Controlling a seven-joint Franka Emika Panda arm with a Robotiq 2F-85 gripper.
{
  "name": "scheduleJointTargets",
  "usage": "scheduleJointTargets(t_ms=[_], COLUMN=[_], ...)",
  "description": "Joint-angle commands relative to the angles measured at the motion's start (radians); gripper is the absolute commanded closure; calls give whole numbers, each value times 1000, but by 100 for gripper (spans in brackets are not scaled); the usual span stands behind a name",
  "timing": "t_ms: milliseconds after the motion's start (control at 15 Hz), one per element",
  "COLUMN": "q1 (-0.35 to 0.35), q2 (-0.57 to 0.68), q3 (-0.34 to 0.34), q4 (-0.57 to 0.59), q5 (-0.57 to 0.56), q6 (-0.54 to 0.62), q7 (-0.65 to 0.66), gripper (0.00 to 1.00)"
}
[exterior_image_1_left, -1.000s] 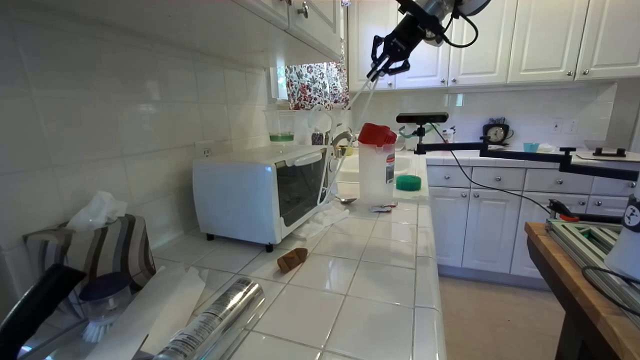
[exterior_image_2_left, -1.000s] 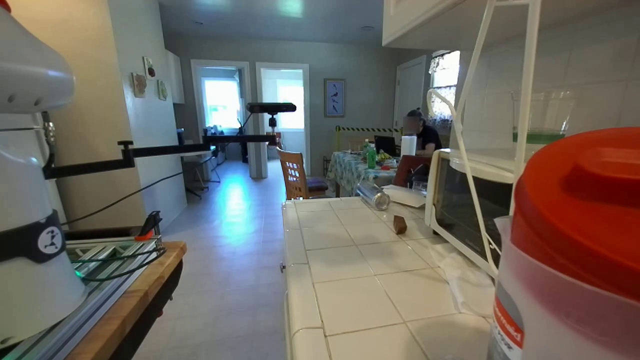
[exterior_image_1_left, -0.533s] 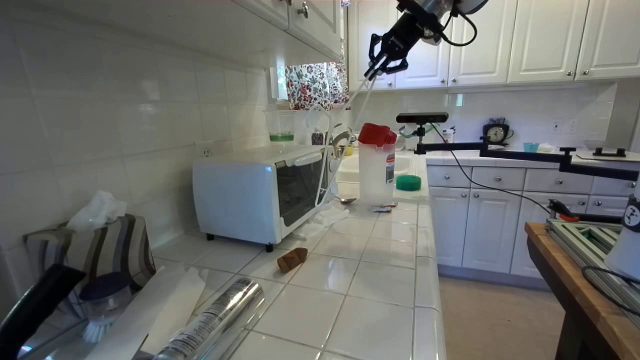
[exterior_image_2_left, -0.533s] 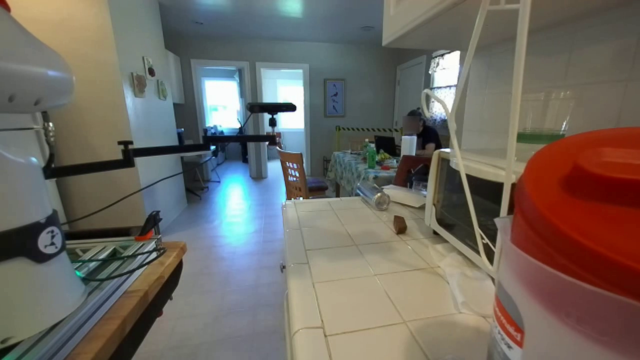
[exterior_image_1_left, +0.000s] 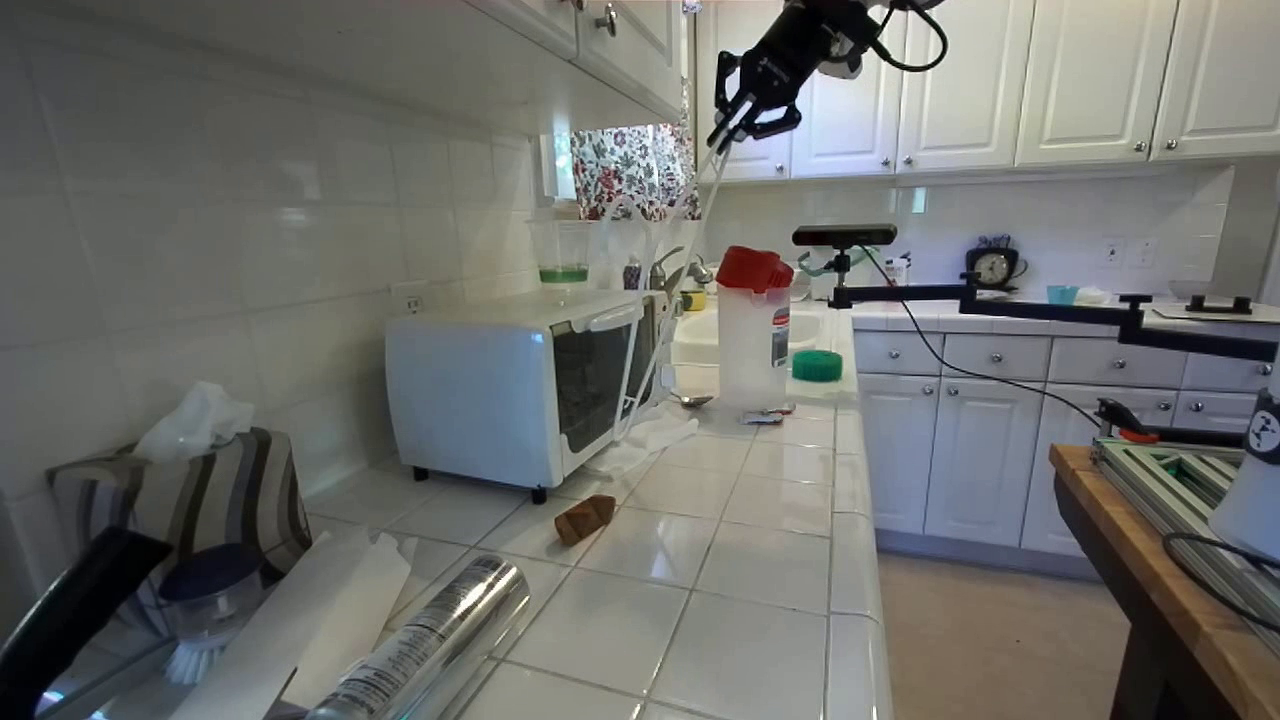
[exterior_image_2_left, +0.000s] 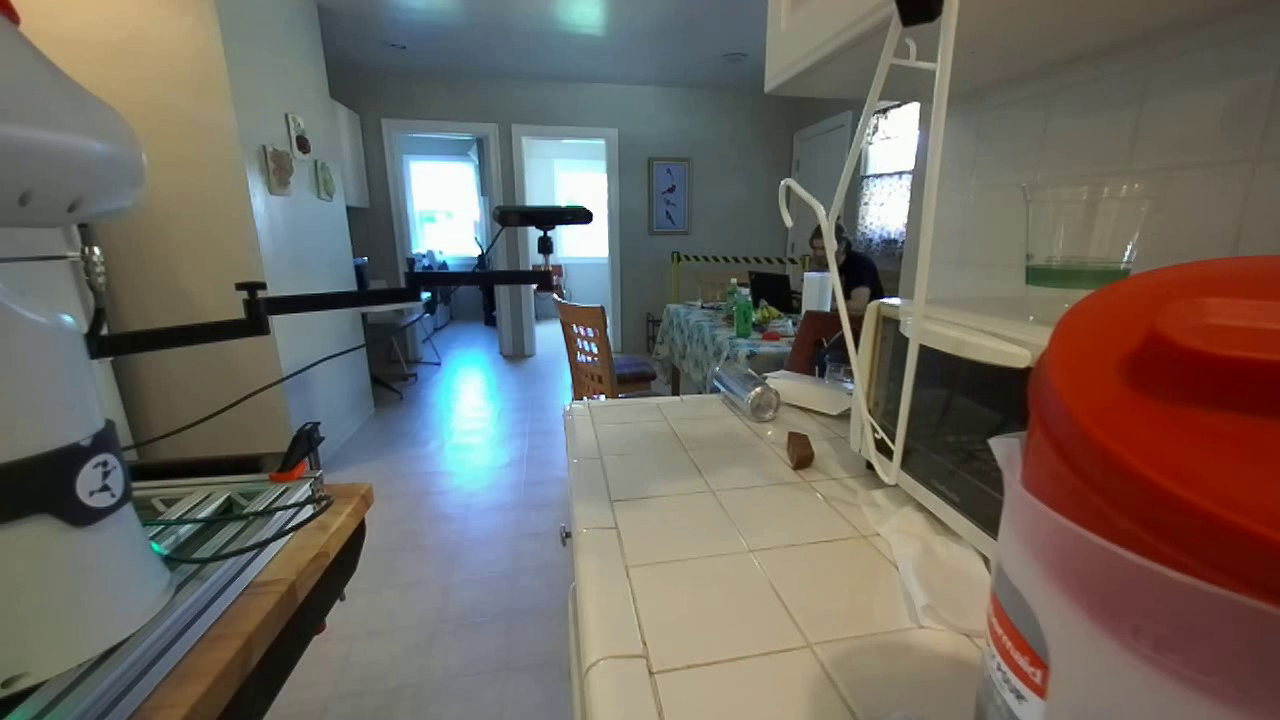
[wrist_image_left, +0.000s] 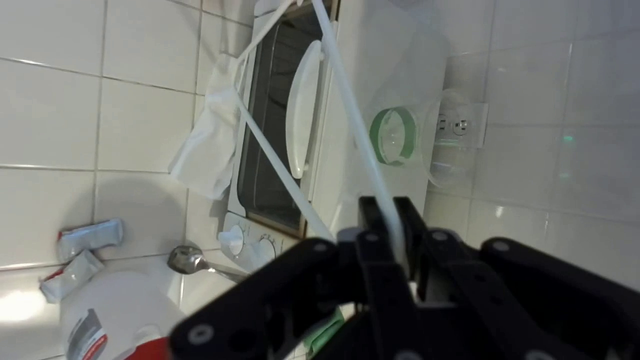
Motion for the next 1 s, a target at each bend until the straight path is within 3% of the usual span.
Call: scheduleJointTargets(t_ms=[0, 933], q1=[-14, -45], q2=[3, -5], q3=[-17, -21], q4=[51, 137], q5=[4, -39], q6=[-63, -132], q7=[8, 83], gripper=[97, 97])
